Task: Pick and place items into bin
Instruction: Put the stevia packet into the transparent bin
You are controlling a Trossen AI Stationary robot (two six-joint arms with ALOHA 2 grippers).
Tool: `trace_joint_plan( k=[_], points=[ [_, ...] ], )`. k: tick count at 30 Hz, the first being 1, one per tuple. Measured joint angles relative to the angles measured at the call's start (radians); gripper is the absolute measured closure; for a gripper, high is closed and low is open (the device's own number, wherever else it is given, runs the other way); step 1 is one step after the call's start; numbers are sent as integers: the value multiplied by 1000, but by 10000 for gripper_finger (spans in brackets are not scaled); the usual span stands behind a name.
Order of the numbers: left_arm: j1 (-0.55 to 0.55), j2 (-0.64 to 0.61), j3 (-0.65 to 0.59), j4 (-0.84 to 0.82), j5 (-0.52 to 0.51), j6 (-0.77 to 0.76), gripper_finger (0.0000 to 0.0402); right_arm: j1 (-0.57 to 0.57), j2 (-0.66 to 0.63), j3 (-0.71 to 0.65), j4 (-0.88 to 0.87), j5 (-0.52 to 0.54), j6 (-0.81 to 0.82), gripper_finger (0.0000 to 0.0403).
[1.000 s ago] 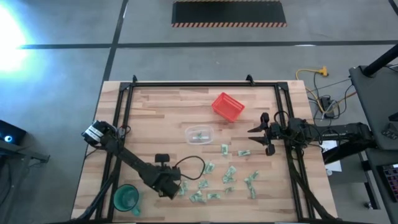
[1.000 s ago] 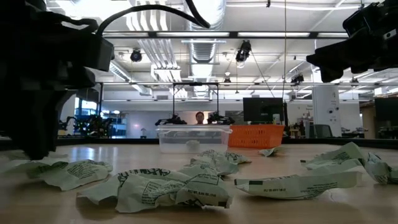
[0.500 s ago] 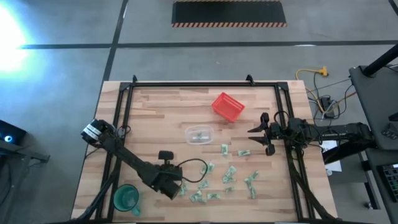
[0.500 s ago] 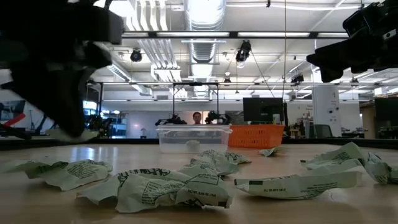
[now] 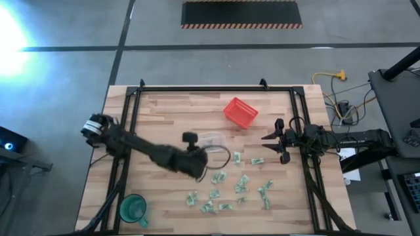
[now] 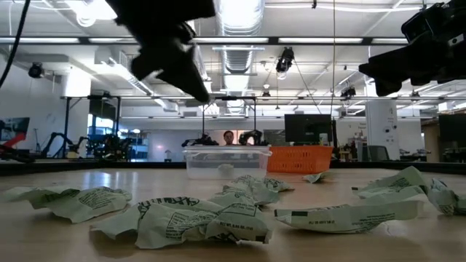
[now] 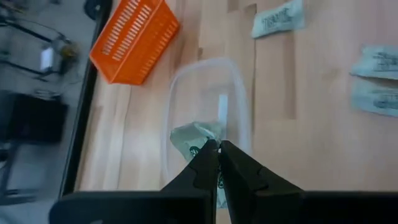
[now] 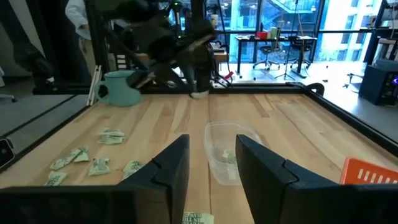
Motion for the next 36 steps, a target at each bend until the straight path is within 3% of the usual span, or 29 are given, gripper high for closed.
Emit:
trace_joint_plan(
  k=[8,19,29,34,36],
  points=[
    [216,9,-3,68,164,78,402,0,6,0,0,0,-14,282],
    [257,9,-4,75,243,111,398,0,6,0,0,0,-26,282],
    [257,9,-12,95,242,130,294,0,6,0,-1,-5,-26,282],
    [248,-13,-12,81,242,115,266,1,43,0,-11,-157,-53,282],
    [235,-24,-12,64,243,114,264,1,71,1,-21,-150,-53,282]
  ],
)
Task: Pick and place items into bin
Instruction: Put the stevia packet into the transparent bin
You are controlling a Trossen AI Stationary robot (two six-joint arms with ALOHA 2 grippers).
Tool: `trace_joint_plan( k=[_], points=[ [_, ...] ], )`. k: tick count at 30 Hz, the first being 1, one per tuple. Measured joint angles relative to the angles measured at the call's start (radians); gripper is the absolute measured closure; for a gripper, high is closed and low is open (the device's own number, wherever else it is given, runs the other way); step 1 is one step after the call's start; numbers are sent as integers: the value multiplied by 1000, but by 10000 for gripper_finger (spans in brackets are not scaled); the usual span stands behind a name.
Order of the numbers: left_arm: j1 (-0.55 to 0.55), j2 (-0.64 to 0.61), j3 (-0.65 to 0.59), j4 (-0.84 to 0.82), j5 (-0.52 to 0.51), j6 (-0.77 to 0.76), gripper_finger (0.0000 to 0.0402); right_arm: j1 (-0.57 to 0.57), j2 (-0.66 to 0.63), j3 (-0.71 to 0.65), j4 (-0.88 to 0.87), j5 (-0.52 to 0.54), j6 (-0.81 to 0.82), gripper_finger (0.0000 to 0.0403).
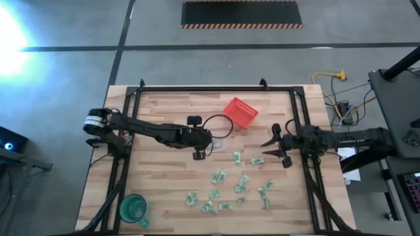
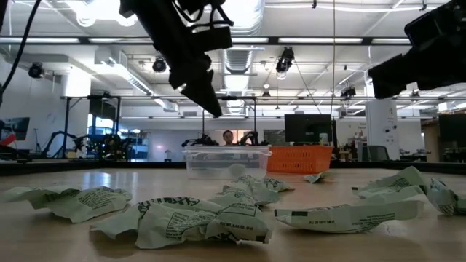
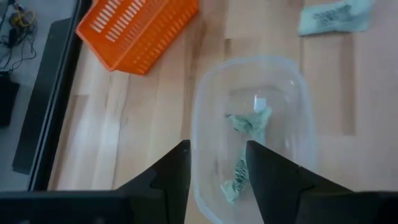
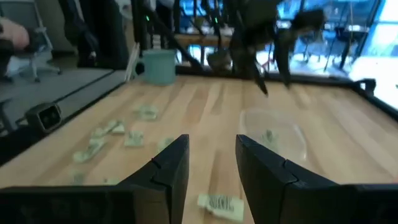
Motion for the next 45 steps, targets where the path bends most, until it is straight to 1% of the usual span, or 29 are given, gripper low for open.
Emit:
trace_joint_plan(
  k=[4,9,11,14,19,22,26,29,32,35,38,42,45],
  points=[
    [-24,-10,-4,-35,3,-11,263,5,70,63,-127,57,-4,282],
    [-57,-15,-6,-58,3,-17,263,69,201,169,-270,67,70,282],
    [-67,-15,-7,-62,3,-30,263,116,261,197,-324,125,106,282],
    [-82,-17,-7,-69,3,-37,263,193,355,228,-406,268,163,282],
    [-108,-21,-8,-77,2,-39,263,304,494,267,-390,387,187,282],
    [-125,-28,-9,-77,-1,-45,263,351,567,292,-393,458,210,282],
    [-146,-48,-9,-94,-5,-67,263,395,680,308,-400,520,236,282],
    [-164,-70,-10,-109,-8,-90,263,401,762,326,-401,546,243,282],
    [-184,-88,-14,-110,-12,-93,263,401,831,350,-400,551,247,282],
    [-203,-106,-20,-108,-37,-94,263,401,881,368,-401,551,248,282],
    [-217,-119,-31,-110,-62,-113,263,401,915,375,-401,550,253,282],
    [-224,-143,-69,-101,-67,-125,263,401,934,373,-403,547,285,281],
    [-225,-155,-99,-105,-74,-154,263,400,935,370,-402,543,298,269]
  ],
)
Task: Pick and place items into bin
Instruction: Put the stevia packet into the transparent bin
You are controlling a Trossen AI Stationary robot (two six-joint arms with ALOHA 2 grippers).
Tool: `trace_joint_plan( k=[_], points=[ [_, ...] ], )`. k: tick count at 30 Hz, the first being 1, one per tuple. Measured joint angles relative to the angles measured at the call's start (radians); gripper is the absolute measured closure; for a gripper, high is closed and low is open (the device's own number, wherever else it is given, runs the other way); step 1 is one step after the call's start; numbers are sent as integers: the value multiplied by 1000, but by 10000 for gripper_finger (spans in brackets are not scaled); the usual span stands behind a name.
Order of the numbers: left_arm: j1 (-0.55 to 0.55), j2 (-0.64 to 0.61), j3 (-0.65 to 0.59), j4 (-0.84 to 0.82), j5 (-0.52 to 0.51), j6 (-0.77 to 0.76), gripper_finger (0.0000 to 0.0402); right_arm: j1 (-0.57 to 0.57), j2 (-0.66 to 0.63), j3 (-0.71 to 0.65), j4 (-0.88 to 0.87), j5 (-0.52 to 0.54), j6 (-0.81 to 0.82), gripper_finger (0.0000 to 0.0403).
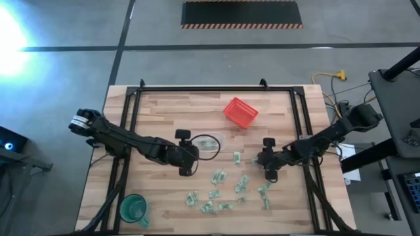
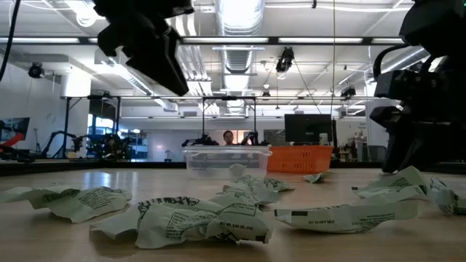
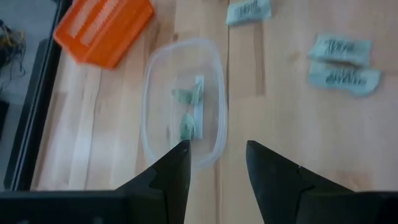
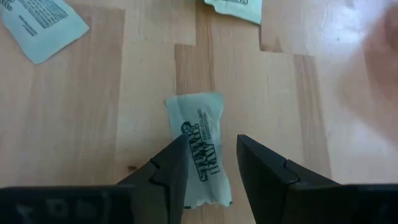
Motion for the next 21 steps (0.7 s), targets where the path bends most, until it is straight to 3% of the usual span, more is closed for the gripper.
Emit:
trace_joint_plan(
  k=[6,10,14,21],
  points=[
    [0,-23,-42,15,-12,-36,263,-1,0,-2,2,-49,53,229],
    [-4,-32,-51,33,-14,-42,263,-1,6,-6,5,-53,91,223],
    [-17,-34,-52,54,-14,-61,263,0,5,-8,8,-58,102,244],
    [-57,-34,-55,88,-13,-70,263,2,5,-9,13,-63,91,320]
  ],
)
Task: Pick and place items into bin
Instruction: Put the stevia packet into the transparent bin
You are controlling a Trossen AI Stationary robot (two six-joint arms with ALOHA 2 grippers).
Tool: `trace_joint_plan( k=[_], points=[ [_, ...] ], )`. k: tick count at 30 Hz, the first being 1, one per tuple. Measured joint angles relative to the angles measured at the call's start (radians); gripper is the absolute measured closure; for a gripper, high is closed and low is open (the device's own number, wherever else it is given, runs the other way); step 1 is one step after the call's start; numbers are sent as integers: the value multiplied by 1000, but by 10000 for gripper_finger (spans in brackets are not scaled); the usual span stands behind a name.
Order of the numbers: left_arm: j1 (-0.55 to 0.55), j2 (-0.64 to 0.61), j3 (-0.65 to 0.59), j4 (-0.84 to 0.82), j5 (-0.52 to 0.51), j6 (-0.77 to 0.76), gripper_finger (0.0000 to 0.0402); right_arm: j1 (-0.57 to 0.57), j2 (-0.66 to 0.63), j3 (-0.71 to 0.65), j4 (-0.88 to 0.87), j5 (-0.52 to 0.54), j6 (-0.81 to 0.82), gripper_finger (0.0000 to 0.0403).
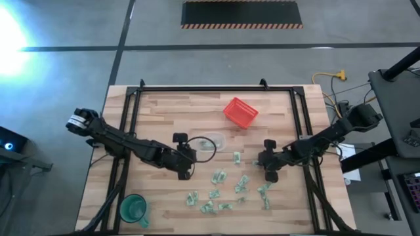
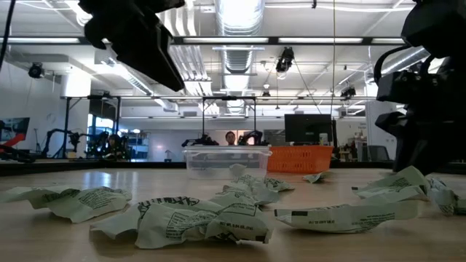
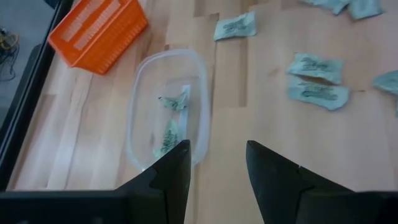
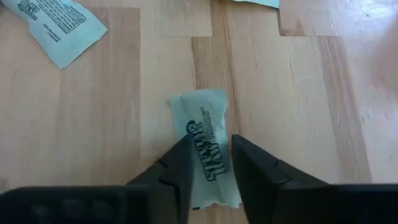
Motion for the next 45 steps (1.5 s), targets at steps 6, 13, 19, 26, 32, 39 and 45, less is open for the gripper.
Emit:
trace_joint_plan(
  k=[6,13,19,26,32,39,45],
  points=[
    [-24,0,5,-3,-25,-18,263,21,2,2,22,7,-51,381],
    [-26,0,5,-4,-30,-18,263,24,2,50,35,19,-132,394],
    [-26,0,5,-5,-55,-14,263,20,2,143,62,119,-304,394],
    [-26,0,6,-5,-85,-14,263,-63,2,228,253,198,-548,394],
    [-27,-26,3,-60,-118,-42,263,-203,8,227,396,88,-600,395],
    [-39,-50,2,-206,-149,-195,263,-347,158,228,613,-89,-600,395],
    [-53,-49,0,-224,-149,-214,263,-412,307,319,627,-123,-581,395]
  ],
)
